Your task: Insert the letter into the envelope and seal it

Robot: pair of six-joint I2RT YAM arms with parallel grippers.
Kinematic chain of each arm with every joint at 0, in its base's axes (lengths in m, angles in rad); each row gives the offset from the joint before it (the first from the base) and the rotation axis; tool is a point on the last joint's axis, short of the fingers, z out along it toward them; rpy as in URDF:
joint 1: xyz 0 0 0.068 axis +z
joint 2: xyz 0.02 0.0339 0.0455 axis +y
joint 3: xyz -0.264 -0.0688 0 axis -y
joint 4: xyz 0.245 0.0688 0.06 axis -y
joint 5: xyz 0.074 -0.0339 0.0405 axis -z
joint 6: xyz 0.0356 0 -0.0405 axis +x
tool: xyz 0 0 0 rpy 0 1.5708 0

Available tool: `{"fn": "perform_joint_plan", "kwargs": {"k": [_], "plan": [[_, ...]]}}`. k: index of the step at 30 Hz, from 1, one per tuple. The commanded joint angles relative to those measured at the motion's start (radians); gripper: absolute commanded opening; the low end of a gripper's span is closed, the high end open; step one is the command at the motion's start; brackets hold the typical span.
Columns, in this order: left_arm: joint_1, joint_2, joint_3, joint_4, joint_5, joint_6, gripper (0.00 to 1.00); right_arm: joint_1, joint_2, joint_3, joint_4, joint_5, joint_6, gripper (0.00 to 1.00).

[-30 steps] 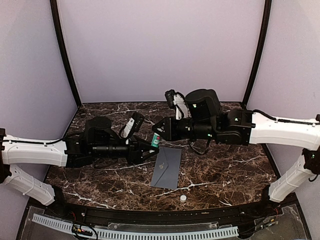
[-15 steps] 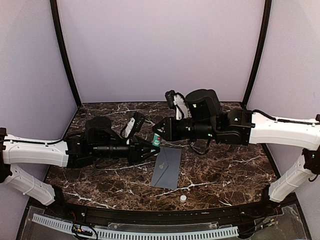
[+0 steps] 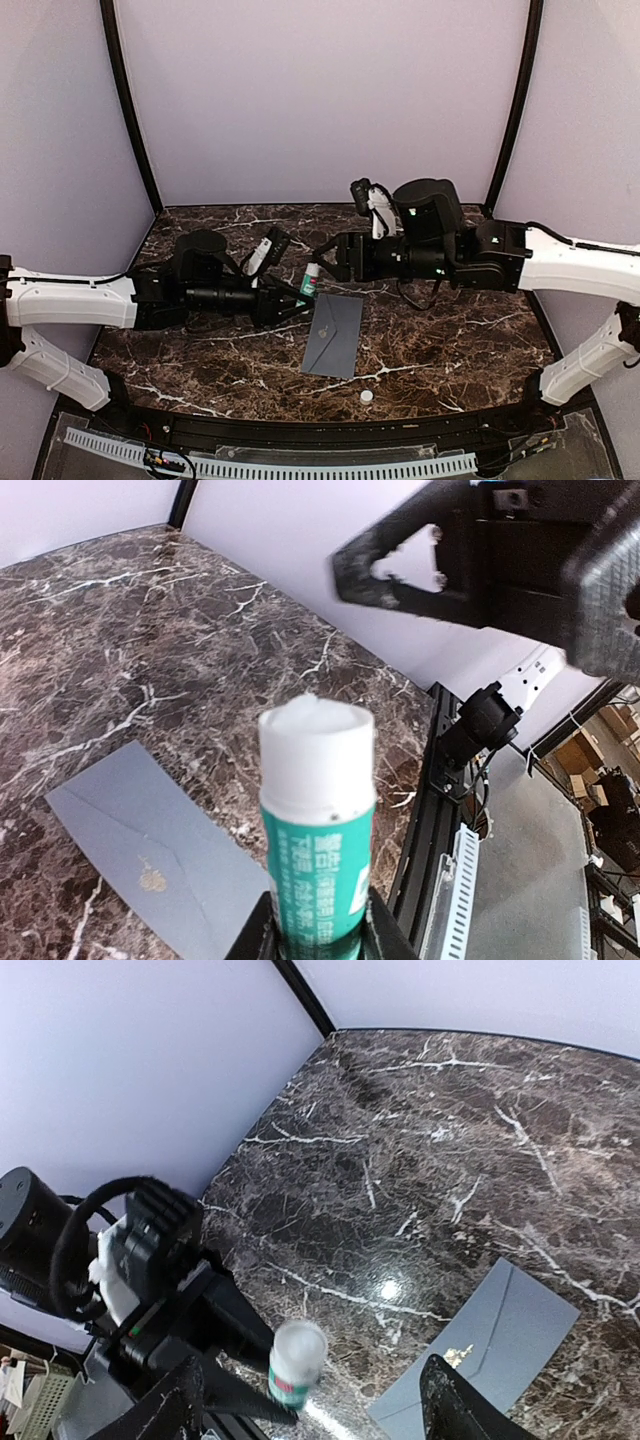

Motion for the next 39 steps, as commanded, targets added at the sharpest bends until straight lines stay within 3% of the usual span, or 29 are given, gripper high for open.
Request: {"fn": "perform_joint_plan", "kwargs": {"k": [1, 8, 15, 20, 39], "plan": [[0.114, -0.052, 0.076, -0.165, 0.109, 0.059, 0.01, -0.007, -0.104, -0.054, -0.106, 0.084, -0.025, 0.72], [0.334, 0.013, 0.209, -0.398, 0.279, 0.246, 0.04, 0.026, -0.180, -0.240, -0.251, 0.041, 0.116, 0.70], [0.475, 0.024, 0.219, -0.397, 0.301, 0.284, 0.03, 0.138, -0.133, -0.344, -0.286, 0.002, 0.275, 0.67], [0.482, -0.024, 0.184, -0.422, 0.225, 0.303, 0.03, 0.197, -0.039, -0.360, -0.286, -0.036, 0.324, 0.64], [0.482, 0.000, 0.187, -0.417, 0.263, 0.283, 0.01, 0.259, 0.260, -0.218, -0.375, -0.001, 0.293, 0.50]]}}
